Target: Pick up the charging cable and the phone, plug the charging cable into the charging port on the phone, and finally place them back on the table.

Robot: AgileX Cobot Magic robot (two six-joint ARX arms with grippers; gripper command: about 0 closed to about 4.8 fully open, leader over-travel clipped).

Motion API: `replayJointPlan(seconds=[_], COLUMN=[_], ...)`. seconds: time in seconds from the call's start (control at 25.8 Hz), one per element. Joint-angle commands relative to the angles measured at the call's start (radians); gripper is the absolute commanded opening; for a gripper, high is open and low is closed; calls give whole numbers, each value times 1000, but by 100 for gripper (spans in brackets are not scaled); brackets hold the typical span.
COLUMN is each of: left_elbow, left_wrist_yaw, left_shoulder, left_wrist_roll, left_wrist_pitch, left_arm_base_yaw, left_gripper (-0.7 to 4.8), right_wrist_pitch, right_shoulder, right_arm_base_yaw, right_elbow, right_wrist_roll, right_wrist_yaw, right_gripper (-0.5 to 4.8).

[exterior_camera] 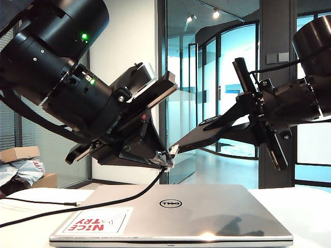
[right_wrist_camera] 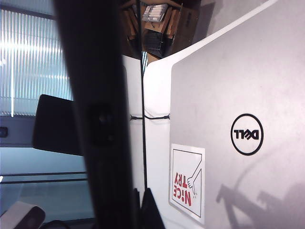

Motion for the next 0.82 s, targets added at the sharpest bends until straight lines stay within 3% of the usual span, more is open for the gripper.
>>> replayJointPlan(seconds=[0.04, 0.82], left_elbow=[3, 3], left_wrist_yaw=[2, 2], left_shoulder=[-3, -3], left_wrist_roll=[67, 118], left_wrist_pitch=[10, -18], left_arm_base_yaw=[-2, -3], left_gripper=[-7, -7], right_wrist_pitch=[49, 92], right_shoulder=[-10, -8], right_arm_base_yaw=[5, 5], right_elbow=[6, 7], right_wrist_roll=[-22, -65], right_wrist_yaw=[-10, -51], right_gripper=[-6, -6])
